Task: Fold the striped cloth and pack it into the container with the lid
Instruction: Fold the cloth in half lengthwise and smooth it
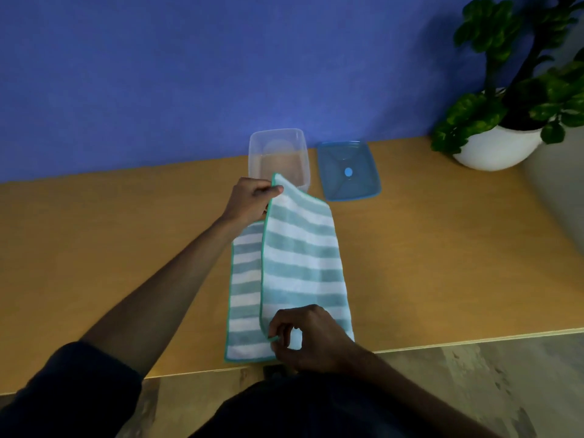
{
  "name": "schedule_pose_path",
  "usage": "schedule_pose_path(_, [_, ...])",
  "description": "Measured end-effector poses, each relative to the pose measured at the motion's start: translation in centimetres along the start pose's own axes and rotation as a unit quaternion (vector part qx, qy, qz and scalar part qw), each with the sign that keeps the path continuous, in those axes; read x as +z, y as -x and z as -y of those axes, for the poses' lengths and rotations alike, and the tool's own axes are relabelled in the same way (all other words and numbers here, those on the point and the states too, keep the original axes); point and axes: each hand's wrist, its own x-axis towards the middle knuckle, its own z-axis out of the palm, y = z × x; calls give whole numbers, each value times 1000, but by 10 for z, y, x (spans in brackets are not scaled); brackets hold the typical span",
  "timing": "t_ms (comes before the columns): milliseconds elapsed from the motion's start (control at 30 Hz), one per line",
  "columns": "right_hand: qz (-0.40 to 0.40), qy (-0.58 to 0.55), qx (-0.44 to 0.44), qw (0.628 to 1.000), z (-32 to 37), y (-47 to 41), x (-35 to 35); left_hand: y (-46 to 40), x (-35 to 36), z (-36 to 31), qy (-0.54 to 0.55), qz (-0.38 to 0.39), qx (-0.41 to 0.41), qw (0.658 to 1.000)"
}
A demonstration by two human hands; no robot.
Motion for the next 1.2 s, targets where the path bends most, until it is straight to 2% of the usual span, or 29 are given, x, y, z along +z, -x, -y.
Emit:
schedule_pose_path(233, [58, 24, 7, 998, 2, -30, 43, 10, -35, 52, -30, -38, -24, 999])
schedule_pose_path(500, [91, 70, 34, 993, -10, -54, 71, 7, -46, 91, -167, -65, -34, 983])
schedule_pose_path(667, [89, 74, 43, 992, -17, -62, 83, 3, -46, 113, -176, -84, -76, 978])
schedule_pose_path(867, [110, 81, 65, 989, -24, -67, 97, 4, -49, 128, -187, -105, -87, 973])
schedule_pose_path(1200, [138, 97, 110, 979, -36, -72, 117, 1, -46, 139, -206, -99, -108, 967])
